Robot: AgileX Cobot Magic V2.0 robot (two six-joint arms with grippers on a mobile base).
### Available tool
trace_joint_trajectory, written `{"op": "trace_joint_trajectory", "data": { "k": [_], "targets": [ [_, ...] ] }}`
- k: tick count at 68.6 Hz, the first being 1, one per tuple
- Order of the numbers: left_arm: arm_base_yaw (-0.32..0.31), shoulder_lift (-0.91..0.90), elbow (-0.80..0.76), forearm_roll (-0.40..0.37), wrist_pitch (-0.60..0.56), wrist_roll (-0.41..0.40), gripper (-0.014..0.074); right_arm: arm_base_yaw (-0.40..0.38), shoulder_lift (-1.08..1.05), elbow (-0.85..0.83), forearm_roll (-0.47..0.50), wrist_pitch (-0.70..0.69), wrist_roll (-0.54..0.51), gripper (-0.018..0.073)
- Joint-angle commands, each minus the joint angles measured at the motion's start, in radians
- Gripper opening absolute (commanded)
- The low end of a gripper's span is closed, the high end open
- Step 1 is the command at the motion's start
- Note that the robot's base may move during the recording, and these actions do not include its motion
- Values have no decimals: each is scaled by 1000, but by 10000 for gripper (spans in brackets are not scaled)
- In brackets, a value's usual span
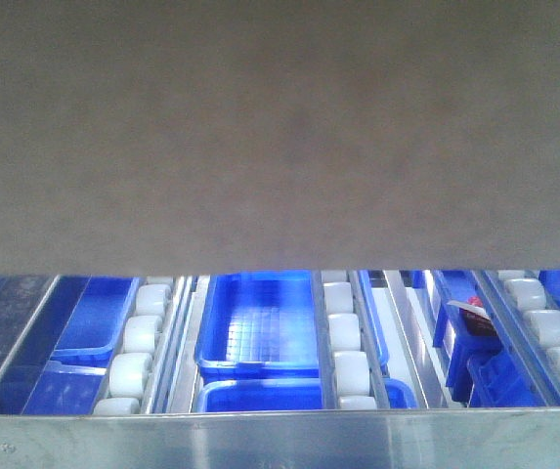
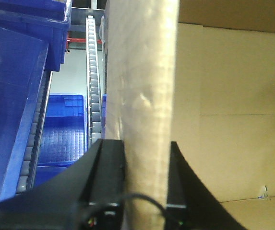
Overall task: Grab box from left shelf to table start
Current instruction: 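Lift the box with both grippers and pull it off the shelf, then turn the base away from the shelf holding the box in both grippers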
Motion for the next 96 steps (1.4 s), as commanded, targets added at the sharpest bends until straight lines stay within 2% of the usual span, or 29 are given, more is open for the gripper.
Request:
{"op": "trace_joint_trajectory", "data": {
  "k": [1, 96],
  "targets": [
    [-9, 8, -38, -53, -135, -27, -93, -6, 16, -27, -39, -80, 5, 59],
    [-9, 8, -38, -53, -135, -27, -93, -6, 16, -27, -39, -78, 5, 59]
  ]
}}
